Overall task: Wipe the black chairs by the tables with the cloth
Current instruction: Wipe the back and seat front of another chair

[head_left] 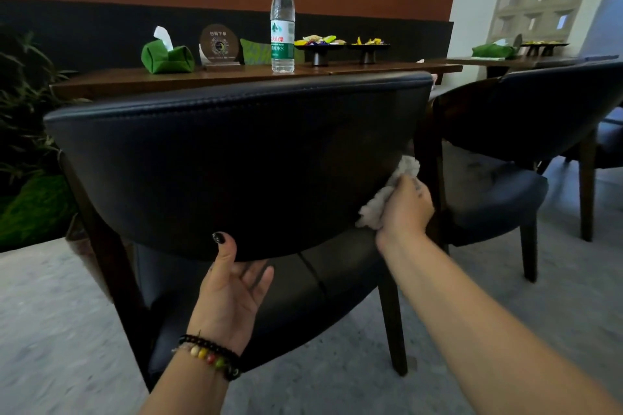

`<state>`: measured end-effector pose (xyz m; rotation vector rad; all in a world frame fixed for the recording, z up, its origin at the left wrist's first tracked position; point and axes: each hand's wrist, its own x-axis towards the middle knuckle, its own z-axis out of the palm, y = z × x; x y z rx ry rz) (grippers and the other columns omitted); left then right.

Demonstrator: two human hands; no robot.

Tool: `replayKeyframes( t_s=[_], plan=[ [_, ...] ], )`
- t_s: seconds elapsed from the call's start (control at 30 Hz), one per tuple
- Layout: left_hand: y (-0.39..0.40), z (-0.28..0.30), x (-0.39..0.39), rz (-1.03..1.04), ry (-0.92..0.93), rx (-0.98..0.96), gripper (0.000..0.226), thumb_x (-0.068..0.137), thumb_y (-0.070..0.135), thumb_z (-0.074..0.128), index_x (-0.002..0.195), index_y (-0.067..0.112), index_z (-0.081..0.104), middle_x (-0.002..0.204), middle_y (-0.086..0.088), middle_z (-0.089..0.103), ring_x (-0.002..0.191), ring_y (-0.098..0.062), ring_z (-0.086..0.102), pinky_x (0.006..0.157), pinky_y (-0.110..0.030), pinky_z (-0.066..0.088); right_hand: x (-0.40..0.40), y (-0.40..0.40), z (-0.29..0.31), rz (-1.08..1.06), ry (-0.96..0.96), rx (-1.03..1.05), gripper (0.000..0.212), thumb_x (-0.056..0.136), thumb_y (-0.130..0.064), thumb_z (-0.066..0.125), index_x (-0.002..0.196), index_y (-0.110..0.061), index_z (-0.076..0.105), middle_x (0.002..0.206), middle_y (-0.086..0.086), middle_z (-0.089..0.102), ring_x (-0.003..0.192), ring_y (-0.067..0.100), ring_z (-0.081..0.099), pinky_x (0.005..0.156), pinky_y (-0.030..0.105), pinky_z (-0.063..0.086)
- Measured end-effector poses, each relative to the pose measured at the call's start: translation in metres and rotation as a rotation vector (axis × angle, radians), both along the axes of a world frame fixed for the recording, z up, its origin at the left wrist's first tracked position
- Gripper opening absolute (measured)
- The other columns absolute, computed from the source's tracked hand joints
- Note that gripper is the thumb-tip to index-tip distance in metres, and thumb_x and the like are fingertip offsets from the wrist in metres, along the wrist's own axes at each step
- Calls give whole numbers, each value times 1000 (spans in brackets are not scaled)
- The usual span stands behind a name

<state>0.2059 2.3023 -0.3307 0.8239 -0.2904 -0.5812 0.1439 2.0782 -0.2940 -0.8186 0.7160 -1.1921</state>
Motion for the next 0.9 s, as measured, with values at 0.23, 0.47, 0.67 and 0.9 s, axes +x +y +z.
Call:
replayKeyframes(
  t_s=[0.23,0.47,0.67,0.9],
  plan=[
    [2,-2,5,12,-57,58,45,77,63,55,100,30,76,118,0,69,107,-14,66,60,-17,54,-23,20,18,33,25,-80,29,98,-18,46,120,-26,62,110,0,67,103,15,64,94,36,52],
    [8,-2,8,6,-90,108,67,73,64,61,126,23,57,123,-3,67,113,-18,64,76,-32,57,-31,52,72,-301,-137,-629,46,88,-8,53,132,-20,53,135,1,51,120,-4,51,94,12,43],
    [17,0,15,160,-108,206,73,70,66,59,127,21,51,120,-3,68,105,-20,68,77,-34,58,-40,93,63,-393,-66,-1550,38,90,0,54,128,-3,50,129,30,47,128,31,44,110,35,37],
    [47,12,20,1,241,-194,103,69,78,54,142,7,40,138,-17,53,125,-34,53,106,-49,39,-4,151,63,-487,285,-2196,19,99,-22,59,105,-17,76,124,19,64,127,33,54,106,57,40]
  ],
)
